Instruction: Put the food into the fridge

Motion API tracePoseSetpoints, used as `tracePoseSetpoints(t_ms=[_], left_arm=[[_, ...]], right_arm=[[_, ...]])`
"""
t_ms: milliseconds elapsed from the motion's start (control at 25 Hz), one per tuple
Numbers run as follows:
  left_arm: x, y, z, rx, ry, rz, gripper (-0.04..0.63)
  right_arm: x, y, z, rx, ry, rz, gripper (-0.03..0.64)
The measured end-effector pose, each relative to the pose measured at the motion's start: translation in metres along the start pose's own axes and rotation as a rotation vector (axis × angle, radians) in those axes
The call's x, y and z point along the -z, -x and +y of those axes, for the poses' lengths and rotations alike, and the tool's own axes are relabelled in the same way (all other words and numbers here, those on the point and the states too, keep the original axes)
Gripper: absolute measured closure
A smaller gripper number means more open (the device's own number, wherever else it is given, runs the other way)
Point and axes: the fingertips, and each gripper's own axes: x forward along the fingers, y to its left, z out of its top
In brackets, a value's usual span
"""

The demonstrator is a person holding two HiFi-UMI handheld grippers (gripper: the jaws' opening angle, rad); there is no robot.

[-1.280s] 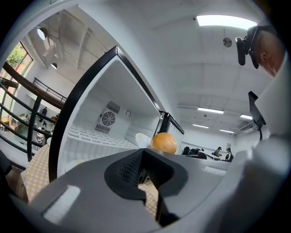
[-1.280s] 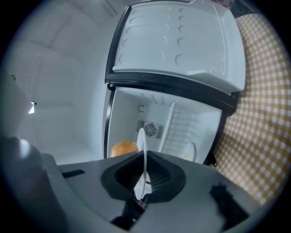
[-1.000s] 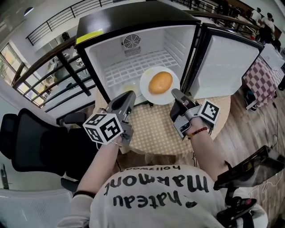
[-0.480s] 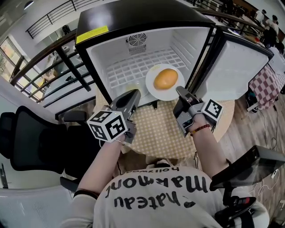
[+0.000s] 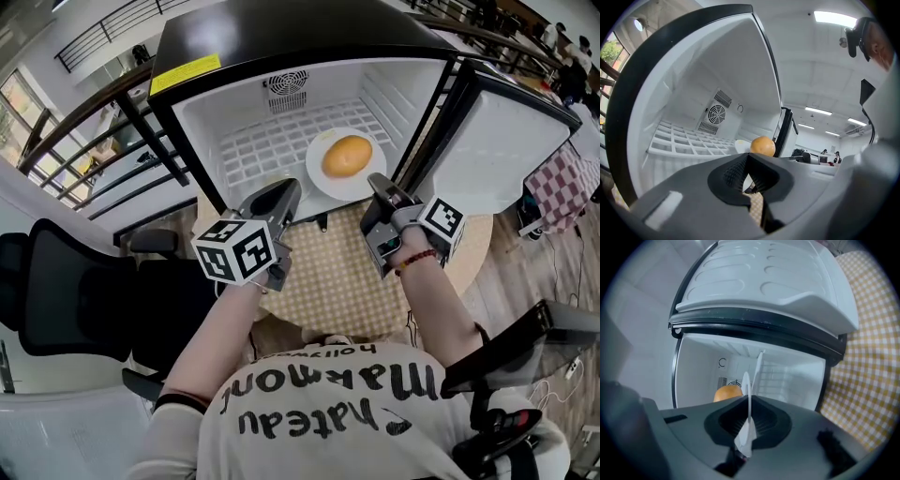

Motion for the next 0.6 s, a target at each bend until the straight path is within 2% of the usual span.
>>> tracePoseSetpoints(t_ms=[320, 600], left_arm=[[-0.001, -0.016, -0.003, 0.014, -0.022, 0.011, 0.590], [-0.002, -0.010, 0.004, -0.013, -0.014, 0.014, 0.591]], right_arm=[[-0.009, -0.018, -0.003, -0.006, -0.041, -0.041, 0.594], [-0.011, -0.027, -0.002, 0.004, -0.048, -0.065, 0.594]])
